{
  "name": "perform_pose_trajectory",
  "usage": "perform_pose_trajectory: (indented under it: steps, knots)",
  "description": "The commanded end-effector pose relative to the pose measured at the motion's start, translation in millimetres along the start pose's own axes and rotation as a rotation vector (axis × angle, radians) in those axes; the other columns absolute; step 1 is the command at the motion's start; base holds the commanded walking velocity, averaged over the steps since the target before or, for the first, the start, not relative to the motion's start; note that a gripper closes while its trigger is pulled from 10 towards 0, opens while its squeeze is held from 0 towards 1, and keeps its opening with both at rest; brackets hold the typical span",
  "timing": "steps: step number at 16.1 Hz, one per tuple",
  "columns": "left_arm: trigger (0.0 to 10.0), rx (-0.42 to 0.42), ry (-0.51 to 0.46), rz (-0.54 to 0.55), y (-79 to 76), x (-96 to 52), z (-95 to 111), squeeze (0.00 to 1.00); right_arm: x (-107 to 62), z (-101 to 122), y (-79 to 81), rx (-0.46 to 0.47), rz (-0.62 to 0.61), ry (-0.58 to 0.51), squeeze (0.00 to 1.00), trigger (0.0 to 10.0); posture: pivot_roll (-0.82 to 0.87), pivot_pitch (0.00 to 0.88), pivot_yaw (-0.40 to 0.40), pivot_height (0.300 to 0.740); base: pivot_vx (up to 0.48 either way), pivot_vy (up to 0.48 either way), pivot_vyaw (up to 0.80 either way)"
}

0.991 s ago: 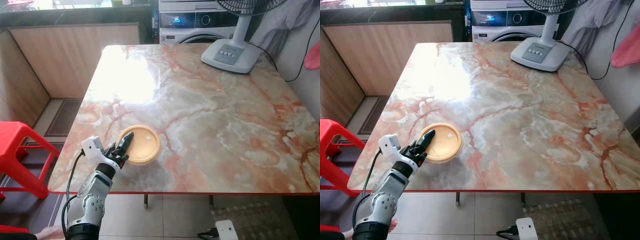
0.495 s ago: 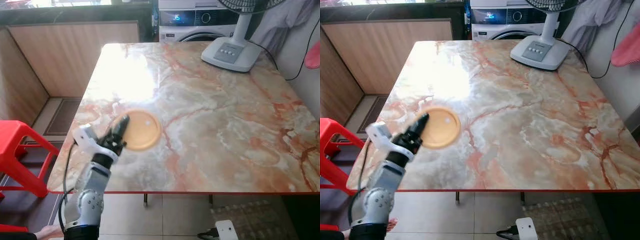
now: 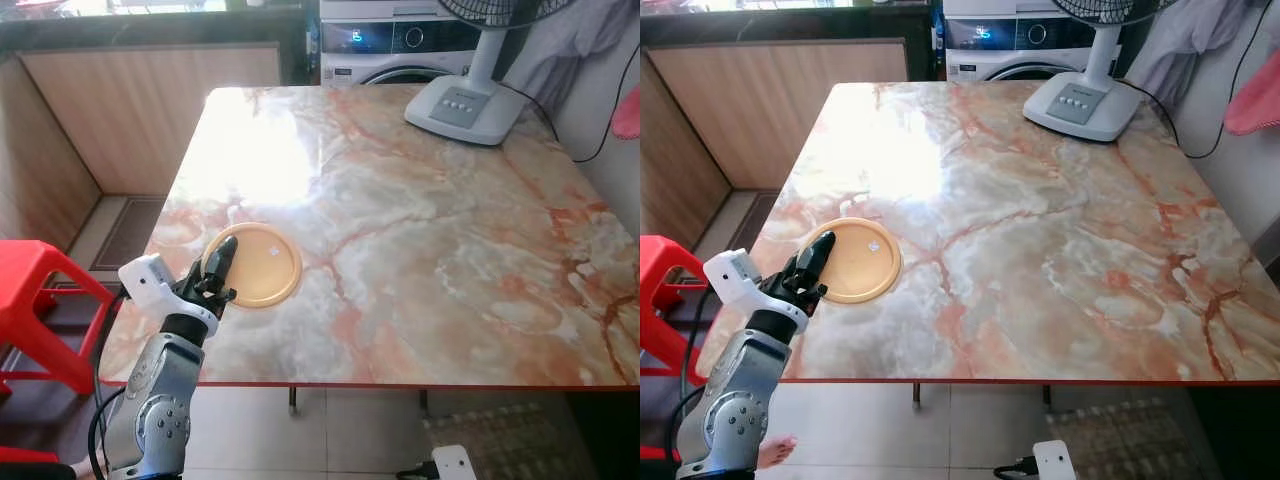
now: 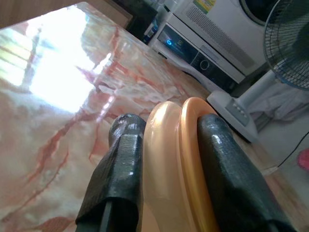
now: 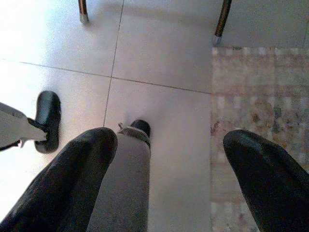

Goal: Restocking fridge

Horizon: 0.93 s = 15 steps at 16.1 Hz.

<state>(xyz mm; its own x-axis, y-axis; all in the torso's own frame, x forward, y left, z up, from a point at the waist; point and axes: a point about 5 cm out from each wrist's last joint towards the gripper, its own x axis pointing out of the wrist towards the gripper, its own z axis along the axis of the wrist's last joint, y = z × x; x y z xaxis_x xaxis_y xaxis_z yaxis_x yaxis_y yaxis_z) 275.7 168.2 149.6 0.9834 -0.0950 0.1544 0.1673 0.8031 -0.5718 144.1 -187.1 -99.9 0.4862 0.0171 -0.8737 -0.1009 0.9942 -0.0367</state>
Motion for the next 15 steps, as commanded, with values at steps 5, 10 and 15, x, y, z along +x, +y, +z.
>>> perform_pose_trajectory:
  steps: [5,10,15]
  knots:
    - [10.0,0.114,0.039,-0.014,-4.8,-10.1,4.4,0.00,-0.2,-4.4,6.4,0.030,0.007,0.002,0.00,10.0,0.08,0.000,0.058,0.740,0.000,0.000,0.00]
    - [10.0,0.125,0.019,0.014,-5.8,-3.9,7.9,0.00,-0.3,-4.7,6.3,0.029,0.007,0.002,0.00,10.0,0.08,0.000,0.055,0.740,0.000,0.000,0.00]
    - [10.0,0.133,0.034,0.010,-6.4,-3.1,3.5,0.00,-0.6,-7.1,7.5,0.031,0.007,0.006,0.00,10.0,0.07,0.000,0.061,0.740,0.000,0.262,0.00]
